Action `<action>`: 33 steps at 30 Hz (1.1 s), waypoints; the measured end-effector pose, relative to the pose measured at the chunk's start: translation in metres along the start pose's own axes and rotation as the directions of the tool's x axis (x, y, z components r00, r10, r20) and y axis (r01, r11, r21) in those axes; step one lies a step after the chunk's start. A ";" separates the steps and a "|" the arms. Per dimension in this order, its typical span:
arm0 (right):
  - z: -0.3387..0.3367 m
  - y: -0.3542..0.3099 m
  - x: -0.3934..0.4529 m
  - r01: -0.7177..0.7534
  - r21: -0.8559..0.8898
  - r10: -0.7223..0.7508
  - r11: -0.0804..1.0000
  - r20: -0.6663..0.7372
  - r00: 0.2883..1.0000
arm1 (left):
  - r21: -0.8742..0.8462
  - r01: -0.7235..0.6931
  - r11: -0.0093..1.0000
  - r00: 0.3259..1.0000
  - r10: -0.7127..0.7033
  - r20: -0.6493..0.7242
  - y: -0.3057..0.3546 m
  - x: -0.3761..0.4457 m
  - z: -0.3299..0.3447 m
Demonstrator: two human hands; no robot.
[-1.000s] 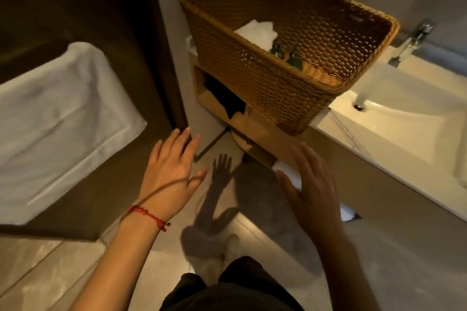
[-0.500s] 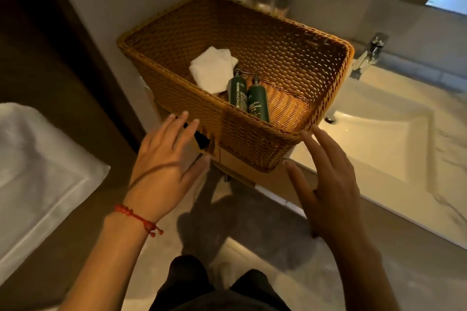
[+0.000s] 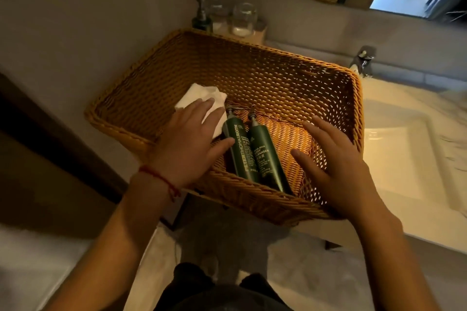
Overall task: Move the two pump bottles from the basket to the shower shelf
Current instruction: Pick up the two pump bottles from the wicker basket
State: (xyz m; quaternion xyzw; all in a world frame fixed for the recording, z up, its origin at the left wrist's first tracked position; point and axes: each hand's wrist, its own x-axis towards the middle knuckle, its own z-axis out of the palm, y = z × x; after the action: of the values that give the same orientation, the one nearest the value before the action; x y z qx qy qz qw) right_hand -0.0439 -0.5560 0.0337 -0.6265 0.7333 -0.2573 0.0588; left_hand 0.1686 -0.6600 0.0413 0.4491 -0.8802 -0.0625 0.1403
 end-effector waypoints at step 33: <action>0.090 0.035 0.168 -0.297 -0.234 0.344 0.926 0.848 0.404 | -0.224 0.785 0.578 0.434 -0.255 0.864 -0.040 0.148 0.106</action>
State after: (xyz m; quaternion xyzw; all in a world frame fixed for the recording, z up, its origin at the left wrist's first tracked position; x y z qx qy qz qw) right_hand -0.0733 -0.7398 -0.0196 -0.5175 0.7099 0.1331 0.4589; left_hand 0.0853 -0.8051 -0.0409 0.5733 -0.5803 -0.5628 -0.1340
